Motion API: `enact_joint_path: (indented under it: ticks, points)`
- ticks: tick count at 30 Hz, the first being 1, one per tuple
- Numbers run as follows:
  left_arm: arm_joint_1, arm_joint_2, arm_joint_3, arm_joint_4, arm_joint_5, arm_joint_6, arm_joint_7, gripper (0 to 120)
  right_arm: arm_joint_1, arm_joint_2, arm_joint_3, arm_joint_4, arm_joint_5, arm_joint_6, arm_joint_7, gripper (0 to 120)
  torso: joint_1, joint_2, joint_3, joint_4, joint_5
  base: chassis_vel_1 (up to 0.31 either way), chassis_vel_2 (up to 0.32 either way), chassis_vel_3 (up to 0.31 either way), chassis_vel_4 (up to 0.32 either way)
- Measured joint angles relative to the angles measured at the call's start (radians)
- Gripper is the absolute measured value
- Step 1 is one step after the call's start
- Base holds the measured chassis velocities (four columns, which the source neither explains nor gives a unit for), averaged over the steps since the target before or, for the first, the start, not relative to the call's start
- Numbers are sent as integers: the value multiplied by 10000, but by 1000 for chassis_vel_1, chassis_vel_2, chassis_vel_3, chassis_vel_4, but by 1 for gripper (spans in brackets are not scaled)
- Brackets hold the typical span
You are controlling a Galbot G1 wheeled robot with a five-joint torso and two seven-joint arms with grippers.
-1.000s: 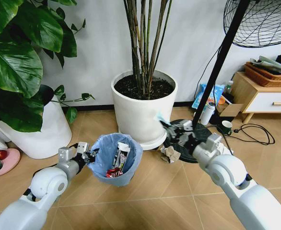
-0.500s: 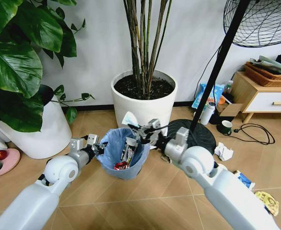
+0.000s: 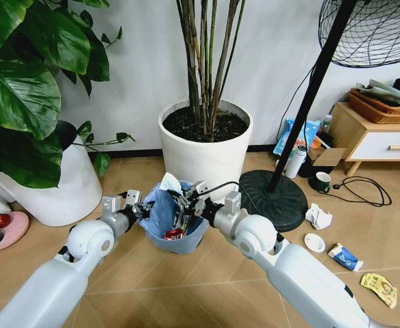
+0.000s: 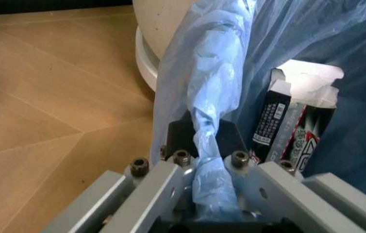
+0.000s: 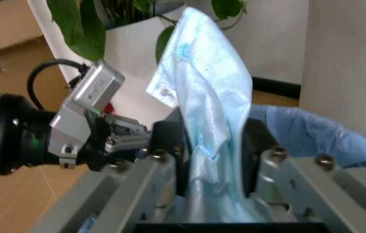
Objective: Pick up the trash bin and place the garbage on the floor into it.
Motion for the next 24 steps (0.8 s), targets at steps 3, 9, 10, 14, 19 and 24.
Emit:
enact_joint_path:
  ticks: [3,9,10,14,19,24]
  points:
    - [-28,-43,6,25,3,-13,-22,0,5,54,-62,-60,-68,-5,41,41,0,0,0,0,0,0,0,0,0]
    - [55,-15,-122,0,15,-29,-23,0,-40,116,-86,-175,-309,22,44,64,0,0,0,1,2,0,0,0,0]
    - [55,-15,-122,0,15,-29,-23,0,-40,116,-86,-175,-309,22,44,64,0,0,0,1,2,0,0,0,0]
    - [110,1,-172,-44,23,-45,-21,0,-71,81,-82,-179,-383,50,35,77,0,0,0,1,1,0,0,0,0]
    - [147,-15,-183,-78,34,-53,-35,0,-77,85,86,-113,-380,72,60,97,0,0,0,1,2,0,0,0,0]
    - [201,-24,-245,-107,38,-59,-35,0,-74,3,291,-49,-364,105,96,100,0,0,0,0,2,0,0,0,0]
